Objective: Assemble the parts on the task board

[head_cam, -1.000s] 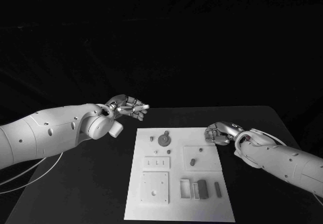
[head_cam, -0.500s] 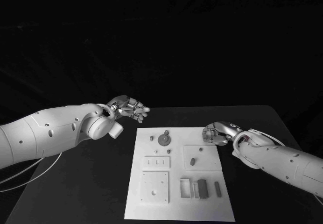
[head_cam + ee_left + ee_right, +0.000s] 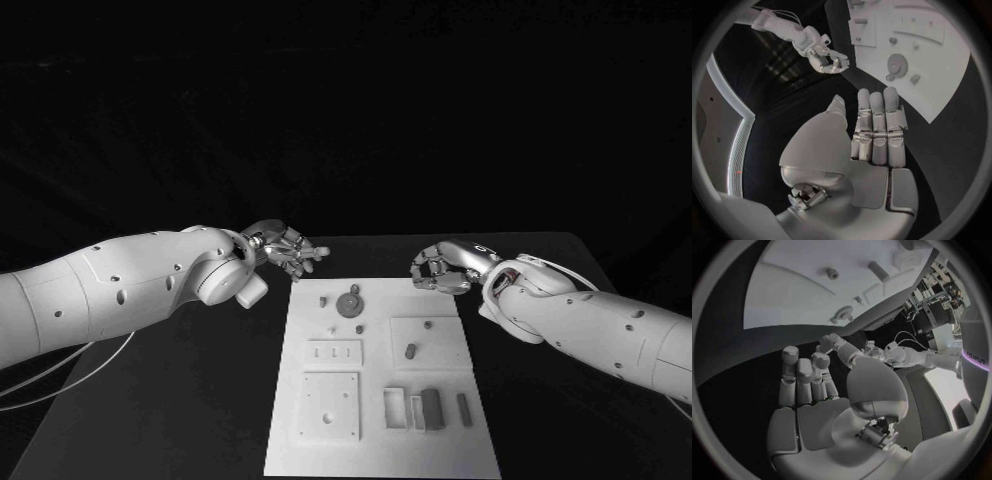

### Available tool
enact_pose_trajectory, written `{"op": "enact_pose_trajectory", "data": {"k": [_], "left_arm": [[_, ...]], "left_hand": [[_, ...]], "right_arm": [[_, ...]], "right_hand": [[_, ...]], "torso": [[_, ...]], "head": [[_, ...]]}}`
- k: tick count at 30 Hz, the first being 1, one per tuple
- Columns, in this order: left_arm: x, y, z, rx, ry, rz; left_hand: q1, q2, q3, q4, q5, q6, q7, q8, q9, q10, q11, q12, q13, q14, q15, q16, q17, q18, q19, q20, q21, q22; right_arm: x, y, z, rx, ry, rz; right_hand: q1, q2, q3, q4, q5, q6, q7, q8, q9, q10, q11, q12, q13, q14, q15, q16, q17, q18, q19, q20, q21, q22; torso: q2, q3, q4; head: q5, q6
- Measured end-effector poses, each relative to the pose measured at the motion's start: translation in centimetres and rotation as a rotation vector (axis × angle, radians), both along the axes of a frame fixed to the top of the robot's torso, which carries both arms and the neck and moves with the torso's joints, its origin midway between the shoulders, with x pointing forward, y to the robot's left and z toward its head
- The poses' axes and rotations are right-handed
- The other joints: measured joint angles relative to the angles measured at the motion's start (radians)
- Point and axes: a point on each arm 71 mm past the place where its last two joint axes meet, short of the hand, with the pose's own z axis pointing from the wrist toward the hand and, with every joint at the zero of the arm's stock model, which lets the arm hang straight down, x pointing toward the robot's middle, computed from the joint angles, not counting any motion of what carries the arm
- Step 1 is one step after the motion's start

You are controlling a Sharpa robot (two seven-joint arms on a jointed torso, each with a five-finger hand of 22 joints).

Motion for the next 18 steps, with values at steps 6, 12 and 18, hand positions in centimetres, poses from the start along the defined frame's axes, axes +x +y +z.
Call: {"op": "enact_pose_trajectory", "data": {"k": [6, 12, 18], "left_arm": [[-0.4, -1.2, 0.2, 0.066, 0.027, -0.017], [-0.7, -3.6, 0.0, 0.125, 0.062, -0.048], [-1.4, -5.3, -0.4, 0.152, 0.087, -0.088]], "left_hand": [[-0.010, -0.010, 0.017, -0.001, 0.000, 0.016, -0.009, -0.006, 0.023, -0.020, -0.020, 0.108, 0.125, 0.003, -0.022, 0.095, 0.055, -0.008, 0.011, -0.025, 0.054, 0.074], [-0.010, -0.010, 0.019, 0.001, 0.000, 0.026, -0.018, -0.012, 0.038, -0.052, -0.026, 0.176, 0.199, -0.006, -0.034, 0.149, 0.073, -0.016, 0.008, -0.037, 0.077, 0.118], [-0.010, -0.010, 0.022, -0.001, 0.000, 0.021, -0.007, -0.036, 0.038, -0.102, -0.015, 0.178, 0.214, -0.049, -0.024, 0.148, 0.057, -0.023, -0.024, -0.032, 0.062, 0.125]], "right_arm": [[-0.7, 3.2, 1.1, 0.001, 0.039, 0.045], [-1.6, 7.0, 1.0, -0.019, 0.084, 0.087], [-2.1, 9.8, 0.9, -0.033, 0.104, 0.110]], "right_hand": [[0.000, 0.000, 0.000, 0.000, 0.000, 0.000, 0.000, 0.000, 0.000, 0.000, 0.000, 0.000, 0.000, 0.000, 0.000, 0.000, 0.000, 0.000, 0.000, 0.000, 0.000, 0.000], [0.000, 0.000, 0.002, -0.002, 0.000, 0.000, 0.000, 0.000, -0.001, 0.000, 0.000, 0.000, 0.000, 0.000, 0.000, 0.000, 0.000, 0.000, 0.000, 0.000, 0.000, 0.000], [0.000, 0.000, 0.004, -0.004, 0.000, 0.000, 0.000, 0.000, -0.001, 0.000, 0.000, 0.000, 0.000, -0.003, -0.003, 0.000, -0.001, 0.000, 0.000, 0.000, 0.000, 0.000]], "torso": [[-0.016, -0.0053, -0.0017], [-0.034, -0.0100, -0.0002], [-0.050, -0.0154, 0.0031]], "head": [[0.002, 0.000], [0.004, 0.001], [0.008, -0.006]]}}
